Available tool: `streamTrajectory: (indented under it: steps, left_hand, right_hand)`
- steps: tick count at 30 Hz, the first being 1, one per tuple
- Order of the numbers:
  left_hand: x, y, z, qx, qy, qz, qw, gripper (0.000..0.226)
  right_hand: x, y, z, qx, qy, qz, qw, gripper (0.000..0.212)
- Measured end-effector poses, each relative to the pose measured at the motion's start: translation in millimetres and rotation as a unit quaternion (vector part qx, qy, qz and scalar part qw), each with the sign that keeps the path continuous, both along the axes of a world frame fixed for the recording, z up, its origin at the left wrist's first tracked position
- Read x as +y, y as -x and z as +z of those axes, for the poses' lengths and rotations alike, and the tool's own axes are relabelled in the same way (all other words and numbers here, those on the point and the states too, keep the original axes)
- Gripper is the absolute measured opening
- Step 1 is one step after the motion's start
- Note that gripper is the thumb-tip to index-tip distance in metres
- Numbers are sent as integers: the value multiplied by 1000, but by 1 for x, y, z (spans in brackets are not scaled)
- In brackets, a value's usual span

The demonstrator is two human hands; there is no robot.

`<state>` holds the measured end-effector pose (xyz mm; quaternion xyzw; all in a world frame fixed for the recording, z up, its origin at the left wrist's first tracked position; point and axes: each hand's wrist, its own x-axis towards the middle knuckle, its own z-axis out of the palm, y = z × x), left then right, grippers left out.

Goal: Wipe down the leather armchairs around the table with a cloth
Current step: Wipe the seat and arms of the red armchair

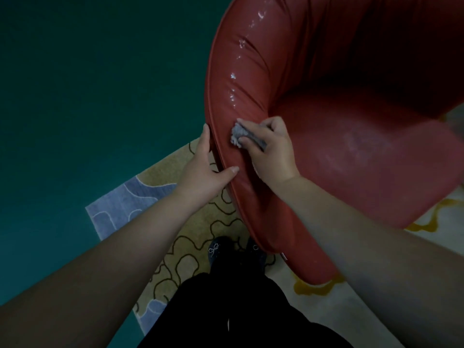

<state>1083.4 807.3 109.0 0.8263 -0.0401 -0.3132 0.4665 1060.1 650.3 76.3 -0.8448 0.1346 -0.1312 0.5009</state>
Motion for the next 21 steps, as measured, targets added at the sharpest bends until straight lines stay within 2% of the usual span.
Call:
streamTrajectory:
  steps: [6, 9, 12, 16, 21]
  left_hand:
    - [2, -12, -12, 46, 38, 13, 998, 114]
    - [2, -14, -15, 51, 50, 9, 997, 115]
    - [0, -15, -16, 29, 47, 7, 998, 115]
    - [2, -15, -22, -4, 31, -15, 999, 113]
    - [4, -40, -13, -24, 15, -33, 999, 112]
  right_hand:
    - [4, 47, -8, 26, -82, -26, 996, 37]
    - [6, 32, -3, 7, -46, -42, 998, 37]
    - [5, -4, 3, -23, 31, 4, 999, 38]
    - [-1, -43, 6, 5, 17, -50, 999, 35]
    - [11, 14, 2, 9, 14, -38, 999, 39]
